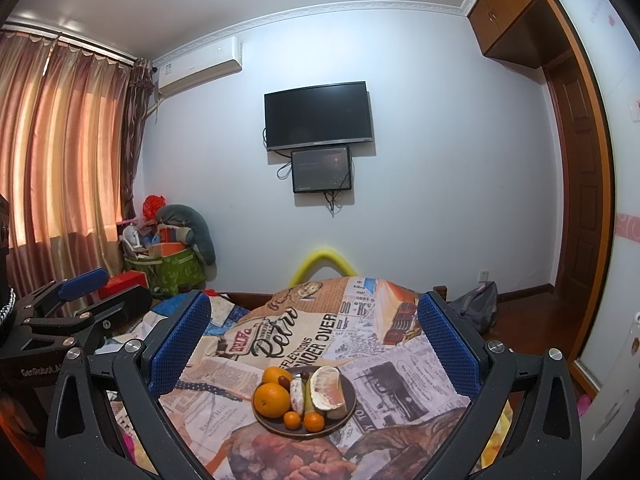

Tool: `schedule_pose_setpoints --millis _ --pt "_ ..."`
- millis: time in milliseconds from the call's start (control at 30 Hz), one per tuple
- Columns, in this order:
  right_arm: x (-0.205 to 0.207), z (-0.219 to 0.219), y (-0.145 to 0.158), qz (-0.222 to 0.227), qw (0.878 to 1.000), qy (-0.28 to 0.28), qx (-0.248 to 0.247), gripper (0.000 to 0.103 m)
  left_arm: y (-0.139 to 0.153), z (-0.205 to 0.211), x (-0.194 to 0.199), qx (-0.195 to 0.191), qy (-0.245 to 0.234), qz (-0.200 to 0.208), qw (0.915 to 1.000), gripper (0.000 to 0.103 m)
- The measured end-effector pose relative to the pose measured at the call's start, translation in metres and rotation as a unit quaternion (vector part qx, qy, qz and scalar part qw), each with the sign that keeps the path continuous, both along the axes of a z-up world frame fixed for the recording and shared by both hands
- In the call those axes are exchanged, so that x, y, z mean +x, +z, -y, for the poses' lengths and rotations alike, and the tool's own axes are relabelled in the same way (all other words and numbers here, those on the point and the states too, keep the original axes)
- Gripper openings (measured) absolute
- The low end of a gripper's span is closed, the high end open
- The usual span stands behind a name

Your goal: Organize fruits

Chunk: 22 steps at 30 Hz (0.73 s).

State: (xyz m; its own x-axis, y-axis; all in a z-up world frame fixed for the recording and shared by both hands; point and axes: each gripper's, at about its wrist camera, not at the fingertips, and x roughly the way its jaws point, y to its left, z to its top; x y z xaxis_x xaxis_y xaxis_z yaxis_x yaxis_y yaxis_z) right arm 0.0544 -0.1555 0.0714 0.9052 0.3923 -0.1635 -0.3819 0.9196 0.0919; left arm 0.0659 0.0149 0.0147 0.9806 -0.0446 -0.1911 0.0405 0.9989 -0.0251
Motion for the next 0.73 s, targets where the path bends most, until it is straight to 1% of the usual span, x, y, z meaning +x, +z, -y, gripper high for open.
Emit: schedule_pose_setpoints --millis 233,733 --pt "0.0007 -0.0004 0.0001 -0.001 1.000 -0.001 -0.004 0.103 -0.0031 -0.0020 0.0024 -0.003 -0.005 -0.008 0.9999 0.103" --pt "0.0053 -0.0009 -0.0018 -0.007 1.000 -0.002 -0.009 0.103 -0.0071 -0.0043 0.0085 -0.011 0.001 -0.013 0.9999 0.103"
